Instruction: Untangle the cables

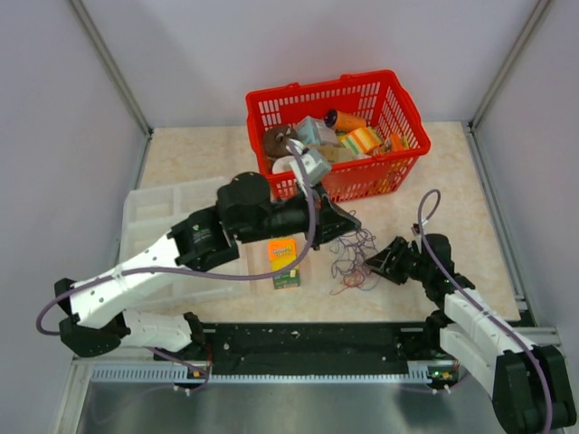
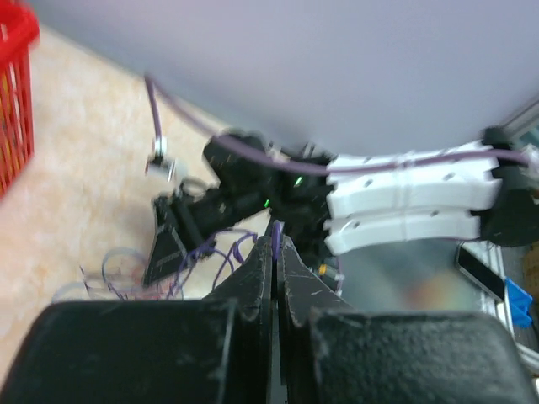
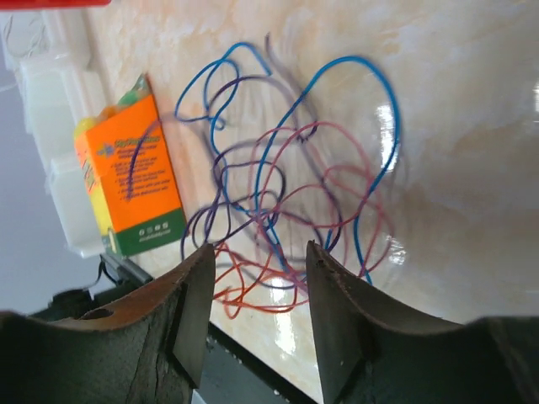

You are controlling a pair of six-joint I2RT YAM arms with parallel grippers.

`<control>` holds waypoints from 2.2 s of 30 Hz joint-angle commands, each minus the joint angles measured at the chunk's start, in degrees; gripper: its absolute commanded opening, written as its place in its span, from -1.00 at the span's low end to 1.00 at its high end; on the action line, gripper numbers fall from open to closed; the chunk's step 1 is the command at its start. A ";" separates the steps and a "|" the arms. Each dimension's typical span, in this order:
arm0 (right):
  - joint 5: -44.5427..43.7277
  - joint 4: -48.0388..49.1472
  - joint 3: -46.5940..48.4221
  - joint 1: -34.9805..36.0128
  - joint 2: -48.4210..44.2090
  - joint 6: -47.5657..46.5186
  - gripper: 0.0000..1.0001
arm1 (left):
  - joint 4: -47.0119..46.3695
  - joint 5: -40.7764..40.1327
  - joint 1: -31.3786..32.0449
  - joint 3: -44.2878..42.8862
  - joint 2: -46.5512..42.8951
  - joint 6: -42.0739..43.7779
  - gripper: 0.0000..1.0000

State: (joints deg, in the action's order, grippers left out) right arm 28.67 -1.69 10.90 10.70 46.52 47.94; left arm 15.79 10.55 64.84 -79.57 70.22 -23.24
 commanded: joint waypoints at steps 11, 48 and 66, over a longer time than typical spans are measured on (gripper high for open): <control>-19.87 -0.50 -0.96 0.20 0.76 8.74 -0.26 | -0.40 -4.73 0.02 -20.72 -15.72 6.54 -1.00; -63.10 4.09 18.66 57.07 14.94 6.62 0.01 | 0.81 -9.83 0.02 -23.97 -9.56 2.06 -1.00; -16.92 -14.66 10.99 -19.80 1.09 -5.13 -0.65 | 3.54 -29.79 0.02 -18.42 -21.44 9.97 -1.00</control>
State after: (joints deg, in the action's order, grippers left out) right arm 2.68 -5.08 24.12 7.60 38.17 49.45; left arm 32.73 -12.12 64.97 -92.75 54.35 -16.29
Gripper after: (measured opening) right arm 0.116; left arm 0.013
